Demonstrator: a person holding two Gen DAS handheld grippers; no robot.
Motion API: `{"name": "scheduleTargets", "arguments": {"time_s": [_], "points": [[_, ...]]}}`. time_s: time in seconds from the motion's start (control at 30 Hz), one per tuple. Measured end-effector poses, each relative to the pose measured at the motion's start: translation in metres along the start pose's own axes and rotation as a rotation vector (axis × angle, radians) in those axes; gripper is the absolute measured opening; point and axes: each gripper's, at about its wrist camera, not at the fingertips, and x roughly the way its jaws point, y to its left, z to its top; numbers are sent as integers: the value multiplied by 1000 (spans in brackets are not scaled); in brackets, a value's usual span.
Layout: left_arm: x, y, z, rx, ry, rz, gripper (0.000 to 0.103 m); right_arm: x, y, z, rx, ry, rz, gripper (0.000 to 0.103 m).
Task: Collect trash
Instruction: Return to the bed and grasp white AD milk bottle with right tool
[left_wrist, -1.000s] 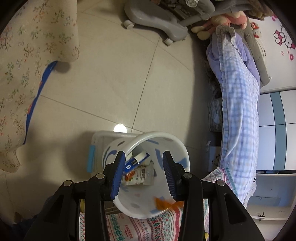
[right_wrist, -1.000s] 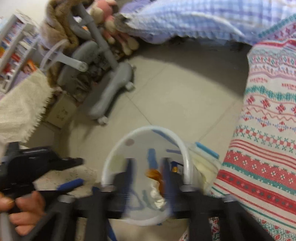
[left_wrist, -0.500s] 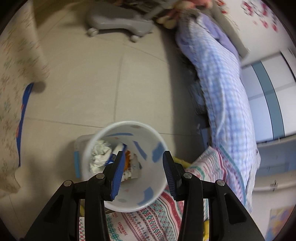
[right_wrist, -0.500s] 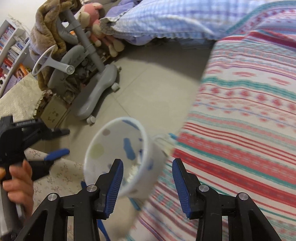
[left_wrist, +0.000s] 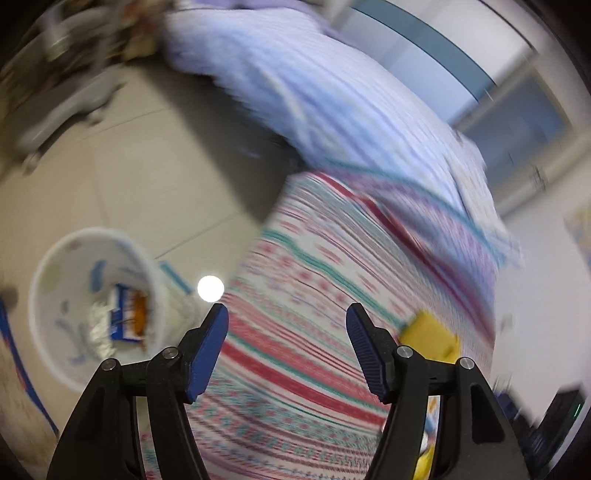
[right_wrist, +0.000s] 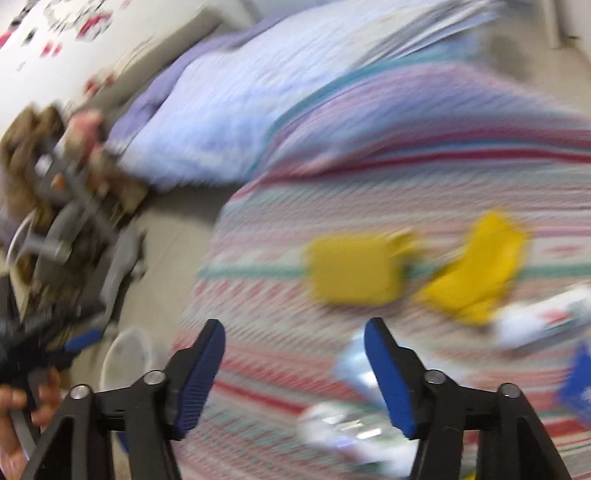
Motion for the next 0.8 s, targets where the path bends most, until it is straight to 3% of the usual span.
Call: {"name": "scheduleTargets", "arguments": {"time_s": [0.17, 0.33, 0.5, 0.7, 0.73, 0.8], "points": [[23, -69, -23, 183, 66, -52, 70, -15, -91, 15, 220, -21, -101, 73], [51, -129, -60, 334, 157, -102, 73, 6, -160, 13, 464, 69, -100, 73], [72, -153, -77, 357, 190, -88, 73, 31, -183, 8, 589, 137, -85, 73], [86, -164, -90, 393, 218, -78, 73, 55, -183, 2, 575, 187, -139, 72], [86, -164, -93, 402, 224, -78, 73, 57, -184, 1, 587, 188, -135, 71], [85, -165, -98, 414, 232, -80, 73, 57, -188, 0, 600, 176, -137, 59]]}}
